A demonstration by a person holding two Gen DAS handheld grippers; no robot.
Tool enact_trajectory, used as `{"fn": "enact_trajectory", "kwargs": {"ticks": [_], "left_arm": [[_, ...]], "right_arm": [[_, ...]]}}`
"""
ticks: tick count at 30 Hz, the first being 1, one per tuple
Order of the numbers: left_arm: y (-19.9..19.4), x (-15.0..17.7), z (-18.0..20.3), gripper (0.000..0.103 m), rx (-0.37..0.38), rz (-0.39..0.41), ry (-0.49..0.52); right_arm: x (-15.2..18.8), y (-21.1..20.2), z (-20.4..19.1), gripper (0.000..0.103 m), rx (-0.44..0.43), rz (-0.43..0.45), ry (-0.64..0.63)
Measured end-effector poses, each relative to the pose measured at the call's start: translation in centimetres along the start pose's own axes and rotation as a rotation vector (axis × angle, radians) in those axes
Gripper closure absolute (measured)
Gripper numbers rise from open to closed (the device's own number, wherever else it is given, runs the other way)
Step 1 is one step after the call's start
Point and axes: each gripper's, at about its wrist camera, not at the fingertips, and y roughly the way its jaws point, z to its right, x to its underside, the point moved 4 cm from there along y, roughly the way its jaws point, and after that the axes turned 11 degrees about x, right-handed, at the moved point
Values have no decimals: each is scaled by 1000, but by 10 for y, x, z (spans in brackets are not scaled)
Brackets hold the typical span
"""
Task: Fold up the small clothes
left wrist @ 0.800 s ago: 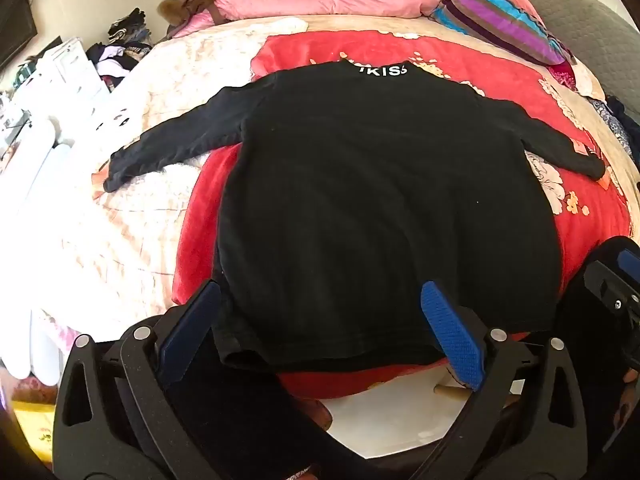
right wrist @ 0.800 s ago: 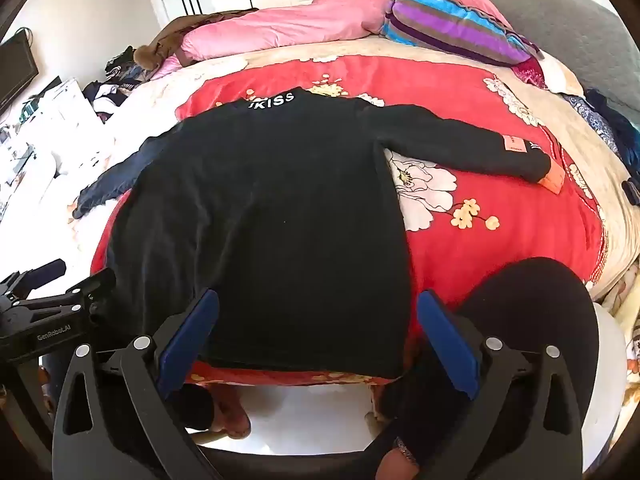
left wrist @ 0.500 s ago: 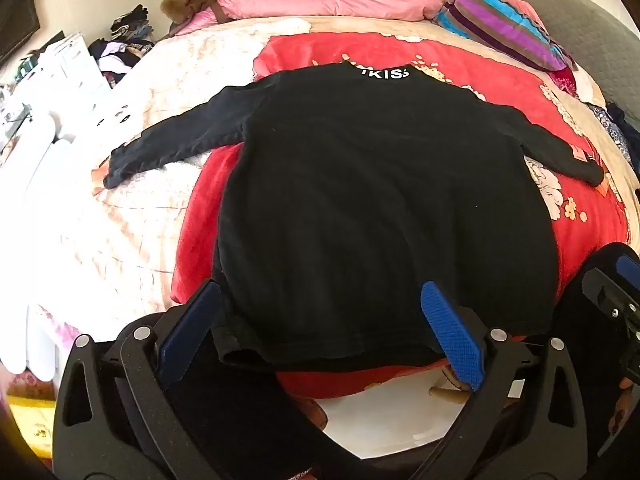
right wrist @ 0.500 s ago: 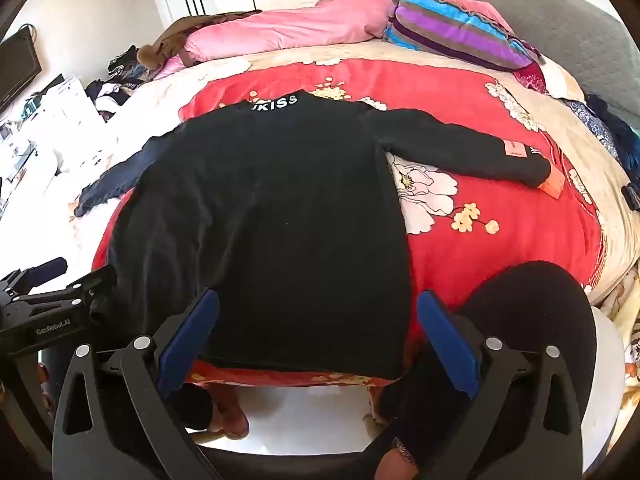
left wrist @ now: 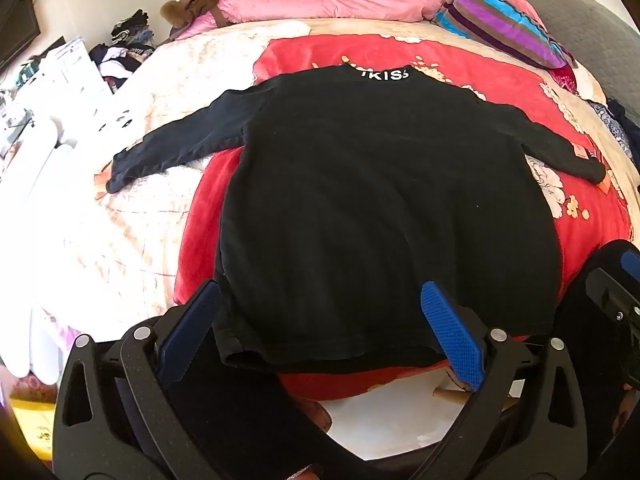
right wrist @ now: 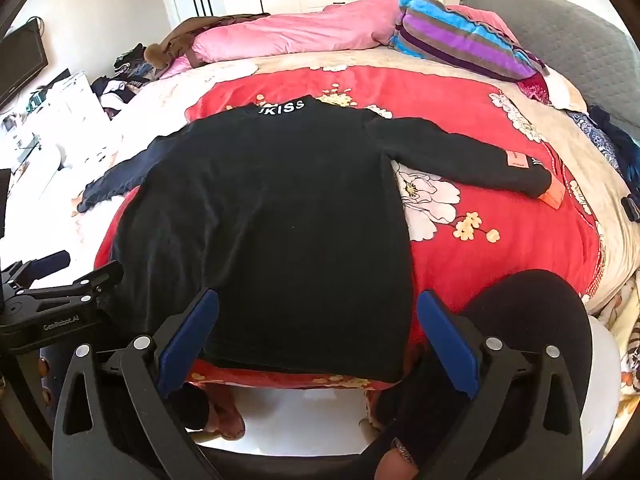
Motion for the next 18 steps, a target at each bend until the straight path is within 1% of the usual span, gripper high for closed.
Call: {"fn": "enact_trajectory", "kwargs": {"ticks": [18], "left_arm": [[-4,0,-1,9,-8,12,1]], "right_arm": [[0,0,1,4,-4,-3,3]]}}
